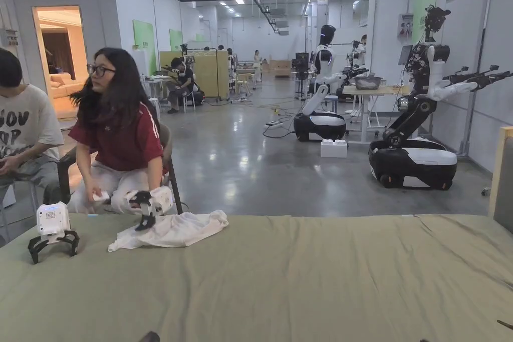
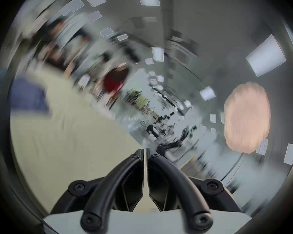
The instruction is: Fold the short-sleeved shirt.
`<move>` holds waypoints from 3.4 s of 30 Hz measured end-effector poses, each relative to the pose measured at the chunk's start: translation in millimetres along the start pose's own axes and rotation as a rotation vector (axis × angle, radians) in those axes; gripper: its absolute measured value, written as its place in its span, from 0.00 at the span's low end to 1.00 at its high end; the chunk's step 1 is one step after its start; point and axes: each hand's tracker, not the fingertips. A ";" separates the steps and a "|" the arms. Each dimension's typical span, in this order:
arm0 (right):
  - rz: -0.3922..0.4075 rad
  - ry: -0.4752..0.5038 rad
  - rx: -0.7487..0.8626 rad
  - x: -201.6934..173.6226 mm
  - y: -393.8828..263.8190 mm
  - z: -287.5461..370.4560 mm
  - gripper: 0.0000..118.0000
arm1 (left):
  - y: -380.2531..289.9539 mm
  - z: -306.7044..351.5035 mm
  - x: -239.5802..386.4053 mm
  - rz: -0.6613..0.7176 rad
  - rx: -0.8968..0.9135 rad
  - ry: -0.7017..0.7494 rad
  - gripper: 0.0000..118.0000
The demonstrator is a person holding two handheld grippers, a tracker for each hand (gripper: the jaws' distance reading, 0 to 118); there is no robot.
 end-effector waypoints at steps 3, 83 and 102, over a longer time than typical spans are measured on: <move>0.475 0.049 -0.047 -36.2 -17.9 -3.1 0.01 | -30.7 1.0 41.7 -0.470 -0.034 -0.011 0.00; -1.178 0.378 -0.375 -76.9 -82.2 -30.5 0.01 | -294.8 -183.6 -104.4 1.301 -0.633 -0.041 0.00; -1.242 0.134 -0.425 -37.2 -139.3 43.3 0.01 | 41.3 -255.8 227.9 1.019 -0.334 -1.090 0.00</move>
